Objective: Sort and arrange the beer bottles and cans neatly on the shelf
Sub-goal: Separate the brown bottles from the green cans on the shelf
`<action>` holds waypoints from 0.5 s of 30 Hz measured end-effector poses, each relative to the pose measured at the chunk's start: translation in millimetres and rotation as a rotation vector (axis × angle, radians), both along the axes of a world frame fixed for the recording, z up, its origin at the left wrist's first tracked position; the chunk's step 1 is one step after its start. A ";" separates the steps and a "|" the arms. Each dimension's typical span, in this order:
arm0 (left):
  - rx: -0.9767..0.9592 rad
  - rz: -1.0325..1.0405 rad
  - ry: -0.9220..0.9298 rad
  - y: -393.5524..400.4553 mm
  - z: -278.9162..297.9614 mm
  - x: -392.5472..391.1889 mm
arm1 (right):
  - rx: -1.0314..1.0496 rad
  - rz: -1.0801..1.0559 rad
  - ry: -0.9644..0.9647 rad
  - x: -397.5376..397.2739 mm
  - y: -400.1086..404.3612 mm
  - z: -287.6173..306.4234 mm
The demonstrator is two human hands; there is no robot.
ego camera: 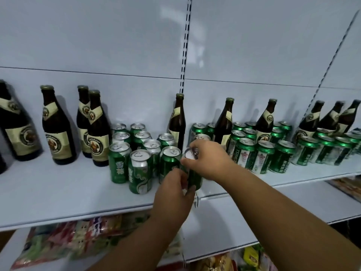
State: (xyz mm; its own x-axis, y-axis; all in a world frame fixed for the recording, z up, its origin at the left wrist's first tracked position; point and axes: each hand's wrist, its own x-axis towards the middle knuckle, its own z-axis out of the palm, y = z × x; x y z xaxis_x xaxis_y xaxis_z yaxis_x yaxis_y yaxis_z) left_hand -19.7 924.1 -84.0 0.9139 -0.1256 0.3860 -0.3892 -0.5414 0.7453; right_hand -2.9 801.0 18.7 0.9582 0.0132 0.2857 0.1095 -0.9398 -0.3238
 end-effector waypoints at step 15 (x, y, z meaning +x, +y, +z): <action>-0.019 0.058 -0.105 -26.1 17.3 5.5 | 0.356 0.004 -0.121 6.4 -44.9 -25.7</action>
